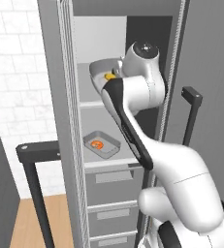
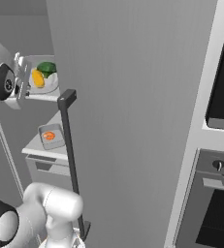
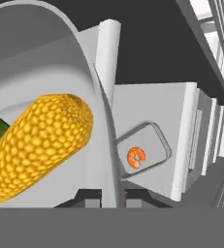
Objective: Take the meat container that has the shrimp and place it on the second highest rack of the freezer. Then take the vegetable container that has the corn and broccoli and place it on the highest rack of the freezer.
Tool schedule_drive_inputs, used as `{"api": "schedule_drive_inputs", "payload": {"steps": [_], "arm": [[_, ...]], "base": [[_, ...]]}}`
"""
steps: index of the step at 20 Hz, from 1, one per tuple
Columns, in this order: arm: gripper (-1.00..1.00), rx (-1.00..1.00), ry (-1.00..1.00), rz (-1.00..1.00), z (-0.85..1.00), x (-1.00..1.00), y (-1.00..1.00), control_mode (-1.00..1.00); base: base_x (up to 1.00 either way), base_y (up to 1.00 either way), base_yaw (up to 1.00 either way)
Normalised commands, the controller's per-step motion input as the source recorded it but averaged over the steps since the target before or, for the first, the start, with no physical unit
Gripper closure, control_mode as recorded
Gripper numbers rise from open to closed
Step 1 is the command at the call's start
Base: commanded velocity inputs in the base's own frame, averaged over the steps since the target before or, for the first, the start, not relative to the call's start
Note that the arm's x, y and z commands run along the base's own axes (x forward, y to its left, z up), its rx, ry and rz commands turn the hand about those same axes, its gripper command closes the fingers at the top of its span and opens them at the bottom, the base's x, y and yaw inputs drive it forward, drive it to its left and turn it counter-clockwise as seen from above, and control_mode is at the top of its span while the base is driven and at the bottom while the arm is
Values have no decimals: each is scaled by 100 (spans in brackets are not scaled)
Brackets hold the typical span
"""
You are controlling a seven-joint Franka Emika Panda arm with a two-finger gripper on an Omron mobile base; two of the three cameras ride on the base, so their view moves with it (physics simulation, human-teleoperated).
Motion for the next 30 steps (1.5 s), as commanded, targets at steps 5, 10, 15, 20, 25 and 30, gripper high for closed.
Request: {"api": "schedule_drive_inputs", "payload": {"steps": [5, 10, 15, 20, 25, 30], "arm": [[100, 0, 5, -5, -18, 97, 10, -100], [100, 0, 6, -7, -34, 90, 1, -100], [100, 0, 3, -7, -35, 84, 0, -100], [100, 0, 0, -1, -45, 28, 0, -100], [-100, 0, -3, -1, -24, -1, 0, -100], [-100, 0, -21, 0, 4, -38, 0, -100]], "base": [[0, 0, 0], [0, 0, 0], [0, 0, 0], [0, 0, 0], [0, 0, 0], [0, 0, 0]]}}
